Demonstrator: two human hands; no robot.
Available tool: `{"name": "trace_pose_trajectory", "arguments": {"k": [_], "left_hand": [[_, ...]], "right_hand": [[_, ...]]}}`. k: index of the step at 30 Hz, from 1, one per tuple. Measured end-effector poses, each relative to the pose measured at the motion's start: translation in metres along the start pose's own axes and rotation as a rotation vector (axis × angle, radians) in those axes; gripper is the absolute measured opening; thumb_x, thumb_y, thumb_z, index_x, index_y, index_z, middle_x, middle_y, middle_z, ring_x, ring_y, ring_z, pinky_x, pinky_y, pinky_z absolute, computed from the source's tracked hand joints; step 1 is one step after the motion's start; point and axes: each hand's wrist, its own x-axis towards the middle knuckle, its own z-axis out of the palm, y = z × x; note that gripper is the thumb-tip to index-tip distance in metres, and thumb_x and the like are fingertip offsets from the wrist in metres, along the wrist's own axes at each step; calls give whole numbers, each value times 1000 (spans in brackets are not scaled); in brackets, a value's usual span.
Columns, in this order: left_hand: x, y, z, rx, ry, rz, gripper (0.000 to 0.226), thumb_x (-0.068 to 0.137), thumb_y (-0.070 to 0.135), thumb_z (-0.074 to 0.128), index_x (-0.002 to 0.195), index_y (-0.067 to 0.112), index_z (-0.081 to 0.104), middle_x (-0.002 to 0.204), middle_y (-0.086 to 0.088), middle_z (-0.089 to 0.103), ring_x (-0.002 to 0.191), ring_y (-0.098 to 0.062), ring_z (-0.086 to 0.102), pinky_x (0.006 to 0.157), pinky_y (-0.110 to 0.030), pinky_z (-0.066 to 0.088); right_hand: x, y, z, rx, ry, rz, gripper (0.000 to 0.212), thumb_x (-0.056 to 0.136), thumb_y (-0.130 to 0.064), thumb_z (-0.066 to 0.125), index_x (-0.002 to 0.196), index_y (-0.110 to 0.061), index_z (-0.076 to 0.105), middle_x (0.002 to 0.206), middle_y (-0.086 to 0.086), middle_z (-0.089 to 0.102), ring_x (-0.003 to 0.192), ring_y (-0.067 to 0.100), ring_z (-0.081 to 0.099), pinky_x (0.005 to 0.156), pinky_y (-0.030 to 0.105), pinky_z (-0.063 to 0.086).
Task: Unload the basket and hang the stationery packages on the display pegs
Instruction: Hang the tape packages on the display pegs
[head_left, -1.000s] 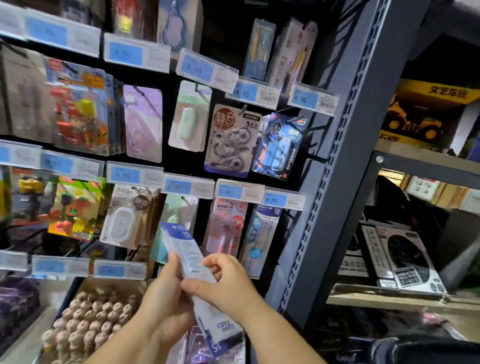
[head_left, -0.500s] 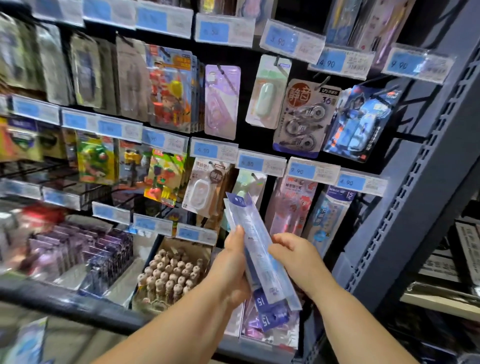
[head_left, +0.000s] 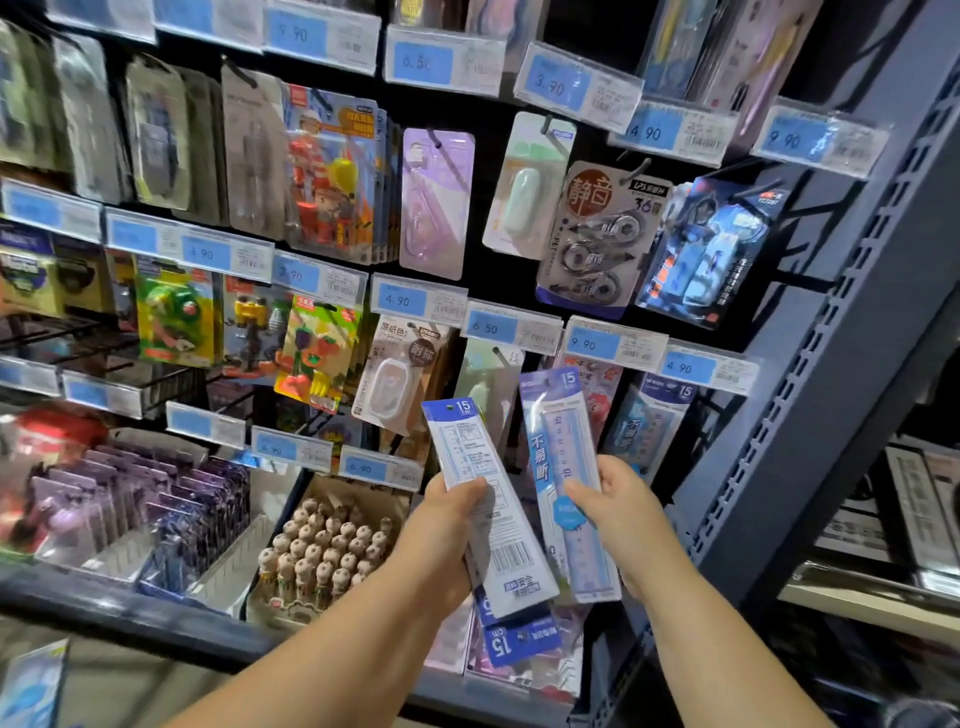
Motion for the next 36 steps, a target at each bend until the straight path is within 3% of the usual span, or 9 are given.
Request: {"name": "trace_pose_trajectory", "arguments": {"k": [3,8,12,20,25,28,30,33,36], "left_hand": [[3,-1,-5,13,-12,-13,30,102,10,45,131,16,47,121,-20,63,95,-32,64,77,-46,55],[3,-4,-5,11,-69,-36,31,102,14,48,133,18,48,118,-17,67,95,-33,68,79,-48,55],[7,-7,-1,17,-79,-33,29,102,17,48,130,18,50,111,-15,69,86,-29,70,73,-46,55],[8,-8,1,30,-104,-54,30,102,18,48,132,17,49,106,-18,71,80,-28,73,66,-42,56],[7,-8,4,38,-109,-65,31,102,19,48,133,16,49,95,-16,73,74,-27,73,62,-41,57],[7,-7,6,53,-80,-76,31,103,27,46,131,16,50,98,-18,72,74,-28,72,66,-42,57],[8,-6,7,42,-65,-94,35,103,36,43,131,16,50,105,-20,72,79,-29,72,69,-43,57],[9,-4,6,28,-17,-121,49,101,51,36,129,15,53,110,-20,71,88,-31,72,69,-42,59],[10,-2,5,-42,17,-115,57,99,58,27,127,16,56,101,-17,74,86,-30,73,67,-40,58]], "right_hand": [[1,12,-11,162,134,70,15,95,-11,59,104,-23,55,102,0,71,88,16,70,74,35,56],[6,33,-28,219,377,49,15,98,-14,52,110,-23,55,103,-1,71,88,17,70,73,33,53],[15,43,-34,174,549,72,16,98,-17,50,108,-29,53,105,-2,68,93,17,68,85,39,53],[30,46,-39,121,628,83,27,100,-19,46,125,-22,56,111,0,66,96,21,65,80,32,49],[43,50,-38,1,666,151,28,99,-24,47,123,-23,61,113,2,66,93,21,63,75,30,47],[41,43,-31,-72,719,176,45,95,-25,58,138,-17,50,136,10,50,117,26,52,90,32,43],[31,30,-21,-132,755,90,46,92,-24,64,135,-17,48,135,8,44,117,24,47,84,27,36],[17,9,-2,-190,530,-183,7,90,-26,64,92,-25,57,102,-1,58,92,13,52,74,24,35],[3,-7,17,-169,18,-268,14,88,-26,68,75,-25,62,85,1,60,73,7,52,69,18,40]]}}
